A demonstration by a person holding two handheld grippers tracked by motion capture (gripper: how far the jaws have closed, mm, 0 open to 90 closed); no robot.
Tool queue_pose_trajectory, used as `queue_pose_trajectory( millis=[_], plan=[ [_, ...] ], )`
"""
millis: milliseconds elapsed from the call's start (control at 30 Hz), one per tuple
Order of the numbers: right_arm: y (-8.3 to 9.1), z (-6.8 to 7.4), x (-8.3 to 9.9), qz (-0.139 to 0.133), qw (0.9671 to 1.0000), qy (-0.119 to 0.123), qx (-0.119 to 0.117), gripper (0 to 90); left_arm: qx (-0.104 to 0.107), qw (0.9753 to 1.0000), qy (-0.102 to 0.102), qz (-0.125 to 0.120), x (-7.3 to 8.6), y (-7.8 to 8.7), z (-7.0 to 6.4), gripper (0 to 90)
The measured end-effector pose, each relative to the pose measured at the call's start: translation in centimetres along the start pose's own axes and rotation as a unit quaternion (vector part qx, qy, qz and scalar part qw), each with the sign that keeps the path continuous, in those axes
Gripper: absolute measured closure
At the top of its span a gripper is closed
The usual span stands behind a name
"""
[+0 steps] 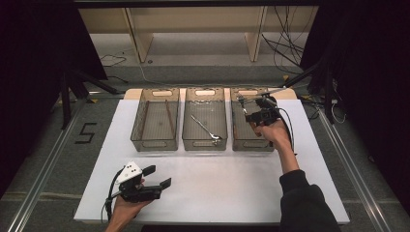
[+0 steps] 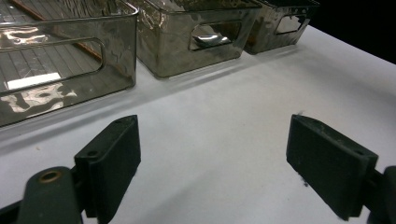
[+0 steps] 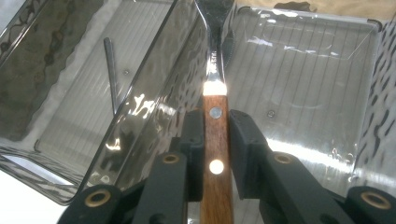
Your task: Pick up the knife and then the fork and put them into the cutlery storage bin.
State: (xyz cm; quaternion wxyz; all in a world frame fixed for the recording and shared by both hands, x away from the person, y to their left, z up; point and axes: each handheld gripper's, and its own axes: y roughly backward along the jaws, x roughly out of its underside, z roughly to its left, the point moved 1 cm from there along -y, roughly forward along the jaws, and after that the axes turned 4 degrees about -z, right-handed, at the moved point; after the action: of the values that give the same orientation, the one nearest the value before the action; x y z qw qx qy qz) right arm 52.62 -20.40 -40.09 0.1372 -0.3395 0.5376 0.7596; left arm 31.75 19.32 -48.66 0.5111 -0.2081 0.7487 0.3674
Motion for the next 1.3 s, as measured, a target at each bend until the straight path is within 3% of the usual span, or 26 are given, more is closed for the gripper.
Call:
queue_pose_trajectory(
  millis=[300,433,500,900,1300],
  plan=[
    [-0.7,-0.1,-0.2,0.007,0.9999,-0.005,0.006,76.6,0.000,1.0000,0.000,0.000,0.0,0.0,0.0,17.6],
    [-0.9,0.0,-0.3,-0.001,0.9998,-0.006,-0.020,65.8,0.000,1.0000,0.000,0.000,0.0,0.0,0.0,17.6],
    [-0.7,0.2,-0.4,-0.004,0.9992,0.000,-0.039,63.3,0.000,1.0000,0.000,0.000,0.0,0.0,0.0,17.6],
    [1.2,1.2,-0.1,-0.015,0.9975,0.029,-0.062,52.5,0.000,1.0000,0.000,0.001,0.0,0.0,0.0,17.5],
    [3.6,2.7,2.3,-0.053,0.9930,0.060,-0.088,41.2,-0.001,1.0000,0.000,0.001,0.0,0.0,0.0,17.5]
  ],
)
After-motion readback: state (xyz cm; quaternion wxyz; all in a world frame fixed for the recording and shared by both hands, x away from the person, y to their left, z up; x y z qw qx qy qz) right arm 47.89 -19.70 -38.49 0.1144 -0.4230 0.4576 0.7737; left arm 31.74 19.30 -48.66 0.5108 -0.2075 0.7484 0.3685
